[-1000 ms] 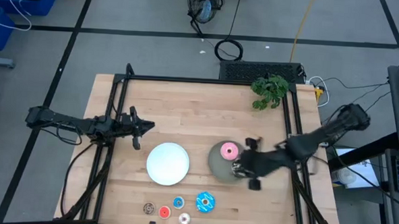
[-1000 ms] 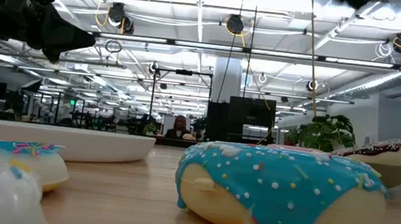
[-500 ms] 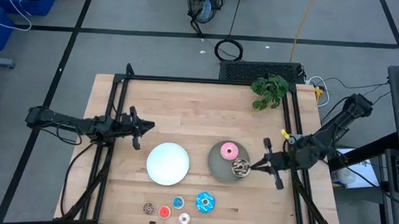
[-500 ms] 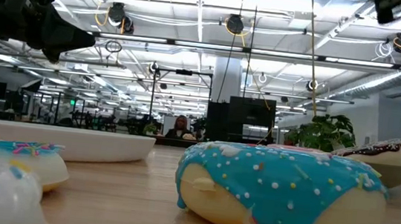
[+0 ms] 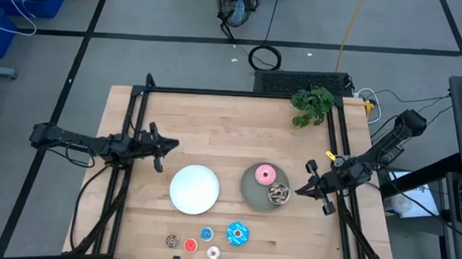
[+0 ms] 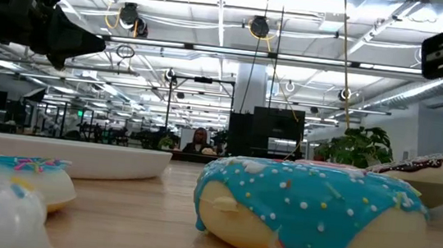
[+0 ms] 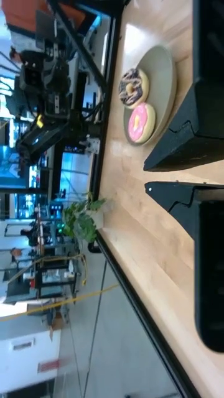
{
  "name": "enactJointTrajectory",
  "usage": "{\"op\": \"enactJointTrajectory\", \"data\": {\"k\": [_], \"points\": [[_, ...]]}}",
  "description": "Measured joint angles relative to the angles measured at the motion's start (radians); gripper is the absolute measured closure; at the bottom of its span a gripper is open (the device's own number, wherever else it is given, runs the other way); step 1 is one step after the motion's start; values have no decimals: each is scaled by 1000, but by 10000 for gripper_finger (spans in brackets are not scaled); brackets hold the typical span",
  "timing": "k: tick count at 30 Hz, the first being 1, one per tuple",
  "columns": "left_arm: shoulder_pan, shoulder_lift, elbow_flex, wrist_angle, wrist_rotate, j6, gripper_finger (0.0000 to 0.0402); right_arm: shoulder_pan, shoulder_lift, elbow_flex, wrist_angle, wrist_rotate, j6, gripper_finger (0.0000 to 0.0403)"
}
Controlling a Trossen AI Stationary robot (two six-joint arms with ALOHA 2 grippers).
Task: Pick & Place donuts
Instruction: Put the big blue donut on the gray plate
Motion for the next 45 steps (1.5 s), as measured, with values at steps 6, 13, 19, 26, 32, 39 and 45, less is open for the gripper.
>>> {"op": "enactJointTrajectory", "data": {"k": [6,13,19,26,32,39,45], "points": [[0,0,0,-2,-17,0,360,0,1,-5,13,0,-16,403],[0,0,0,-1,-17,-1,360,0,3,-1,23,144,-51,403],[0,0,0,0,-17,-1,360,-1,108,107,-78,260,-22,403],[0,0,0,2,-44,-1,360,-45,404,449,-331,260,33,403],[0,0,0,2,-44,-3,360,-152,709,789,-546,115,76,403],[0,0,0,0,-44,-1,360,-258,1036,1175,-836,-159,129,403],[0,0,0,0,-44,5,360,-279,1288,1548,-1212,-230,160,403]]}}
